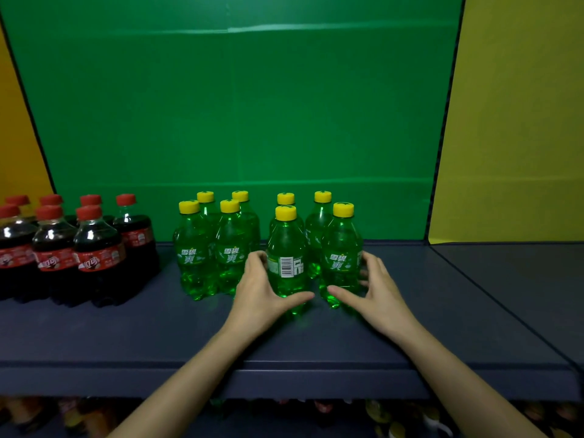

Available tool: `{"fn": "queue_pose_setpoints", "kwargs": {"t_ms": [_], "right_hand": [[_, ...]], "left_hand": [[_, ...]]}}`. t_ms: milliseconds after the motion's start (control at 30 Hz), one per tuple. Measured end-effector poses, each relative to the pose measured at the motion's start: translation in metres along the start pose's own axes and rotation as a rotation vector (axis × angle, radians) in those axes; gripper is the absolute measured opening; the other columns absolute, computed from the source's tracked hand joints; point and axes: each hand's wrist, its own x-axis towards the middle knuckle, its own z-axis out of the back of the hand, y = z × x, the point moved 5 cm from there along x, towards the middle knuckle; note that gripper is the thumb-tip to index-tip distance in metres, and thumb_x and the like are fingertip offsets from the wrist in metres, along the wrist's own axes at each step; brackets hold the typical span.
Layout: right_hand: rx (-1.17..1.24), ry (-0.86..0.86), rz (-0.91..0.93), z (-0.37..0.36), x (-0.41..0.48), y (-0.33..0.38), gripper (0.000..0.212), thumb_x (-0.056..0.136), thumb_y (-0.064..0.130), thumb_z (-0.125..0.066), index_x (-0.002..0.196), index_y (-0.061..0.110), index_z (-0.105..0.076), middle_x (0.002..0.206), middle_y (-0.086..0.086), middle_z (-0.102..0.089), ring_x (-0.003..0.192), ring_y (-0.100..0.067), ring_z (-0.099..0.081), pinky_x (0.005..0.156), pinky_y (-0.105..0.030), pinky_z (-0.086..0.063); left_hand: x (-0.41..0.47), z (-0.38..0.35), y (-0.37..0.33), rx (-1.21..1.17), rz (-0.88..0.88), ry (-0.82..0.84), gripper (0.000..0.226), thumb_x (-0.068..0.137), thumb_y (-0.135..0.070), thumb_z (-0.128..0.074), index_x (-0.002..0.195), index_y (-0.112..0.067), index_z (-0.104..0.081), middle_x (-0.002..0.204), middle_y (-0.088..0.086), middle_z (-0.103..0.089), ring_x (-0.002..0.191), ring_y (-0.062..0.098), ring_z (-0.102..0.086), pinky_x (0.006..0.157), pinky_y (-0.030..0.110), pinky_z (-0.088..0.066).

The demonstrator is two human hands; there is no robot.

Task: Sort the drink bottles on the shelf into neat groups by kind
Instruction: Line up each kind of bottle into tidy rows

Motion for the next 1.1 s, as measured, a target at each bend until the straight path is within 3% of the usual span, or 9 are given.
{"fn": "queue_pose_setpoints", "kwargs": {"t_ms": [133, 300, 400, 500, 633, 733, 867, 1033, 1100], "right_hand": [[-0.009, 0.002, -0.015, 0.0, -0.001, 0.001, 0.077, 0.076, 0.031, -0.073, 0.136, 0.018, -0.027, 0.121, 0.013, -0.04, 0.113, -0.006, -0.043, 0.092, -0.019, -0.036], [-0.001, 0.028, -0.021, -0.002, -0.002, 0.003, 0.073, 0.079, 0.029, -0.071, 0.135, 0.014, -0.028, 0.119, 0.013, -0.036, 0.11, -0.002, -0.04, 0.089, -0.011, -0.033], [-0.01, 0.024, -0.027, -0.002, -0.001, 0.003, 0.067, 0.078, 0.03, -0.071, 0.132, 0.015, -0.032, 0.12, 0.012, -0.042, 0.109, -0.002, -0.044, 0.082, -0.006, -0.038], [-0.026, 0.029, -0.025, -0.004, 0.001, 0.002, 0.068, 0.078, 0.035, -0.07, 0.132, 0.016, -0.034, 0.124, 0.008, -0.045, 0.112, -0.006, -0.046, 0.09, -0.012, -0.038], [-0.075, 0.025, -0.008, -0.008, 0.002, 0.001, 0.071, 0.078, 0.042, -0.068, 0.134, 0.018, -0.032, 0.133, 0.003, -0.046, 0.117, -0.009, -0.045, 0.097, -0.025, -0.041], [-0.079, 0.027, -0.006, -0.008, 0.002, 0.002, 0.071, 0.078, 0.041, -0.068, 0.134, 0.018, -0.032, 0.133, 0.003, -0.046, 0.114, -0.008, -0.045, 0.094, -0.024, -0.041], [-0.083, 0.032, -0.006, -0.008, 0.001, 0.003, 0.069, 0.079, 0.041, -0.067, 0.134, 0.019, -0.031, 0.125, 0.01, -0.043, 0.111, -0.005, -0.043, 0.091, -0.02, -0.039], [-0.103, 0.014, -0.016, -0.007, 0.0, 0.006, 0.07, 0.08, 0.038, -0.068, 0.135, 0.018, -0.029, 0.117, 0.014, -0.038, 0.106, -0.003, -0.042, 0.086, -0.017, -0.037], [-0.099, 0.001, -0.016, -0.006, 0.0, 0.005, 0.067, 0.078, 0.036, -0.07, 0.132, 0.018, -0.033, 0.118, 0.011, -0.044, 0.104, -0.004, -0.046, 0.086, -0.017, -0.041]], "left_hand": [[0.002, -0.002, 0.005, -0.112, 0.04, 0.054, 0.071, 0.063, -0.018, -0.081, 0.111, -0.018, -0.028, 0.102, -0.009, -0.052, 0.102, 0.017, -0.056, 0.082, 0.022, -0.042], [0.0, 0.0, 0.004, 0.024, -0.027, -0.013, 0.076, 0.061, -0.038, -0.083, 0.12, -0.015, -0.042, 0.112, -0.006, -0.05, 0.104, 0.008, -0.047, 0.081, 0.013, -0.032], [0.0, 0.003, 0.005, -0.021, 0.01, -0.025, 0.079, 0.06, -0.034, -0.084, 0.12, -0.011, -0.038, 0.109, -0.008, -0.05, 0.097, 0.008, -0.048, 0.076, 0.009, -0.032], [0.002, -0.001, 0.013, -0.123, 0.08, 0.073, 0.07, 0.066, -0.026, -0.082, 0.12, -0.01, -0.041, 0.113, -0.006, -0.054, 0.099, 0.009, -0.051, 0.078, 0.015, -0.037], [0.002, -0.004, 0.01, 0.01, 0.021, 0.036, 0.072, 0.062, -0.048, -0.079, 0.117, -0.014, -0.047, 0.109, -0.005, -0.056, 0.093, 0.011, -0.051, 0.079, 0.021, -0.039], [0.003, -0.004, 0.004, 0.058, -0.024, -0.024, 0.075, 0.061, -0.045, -0.08, 0.116, -0.013, -0.041, 0.11, -0.006, -0.05, 0.101, 0.01, -0.05, 0.085, 0.023, -0.04], [0.006, -0.007, 0.01, -0.085, 0.046, 0.055, 0.07, 0.067, -0.021, -0.079, 0.121, -0.011, -0.036, 0.112, -0.004, -0.052, 0.11, 0.015, -0.052, 0.088, 0.023, -0.041], [0.005, -0.003, 0.003, 0.063, -0.037, -0.044, 0.081, 0.064, -0.043, -0.079, 0.126, -0.01, -0.039, 0.118, -0.003, -0.047, 0.11, 0.013, -0.046, 0.085, 0.016, -0.032], [0.005, -0.003, 0.003, 0.047, -0.048, -0.05, 0.077, 0.064, -0.042, -0.079, 0.122, -0.011, -0.039, 0.113, -0.006, -0.048, 0.104, 0.011, -0.049, 0.081, 0.015, -0.034]]}}
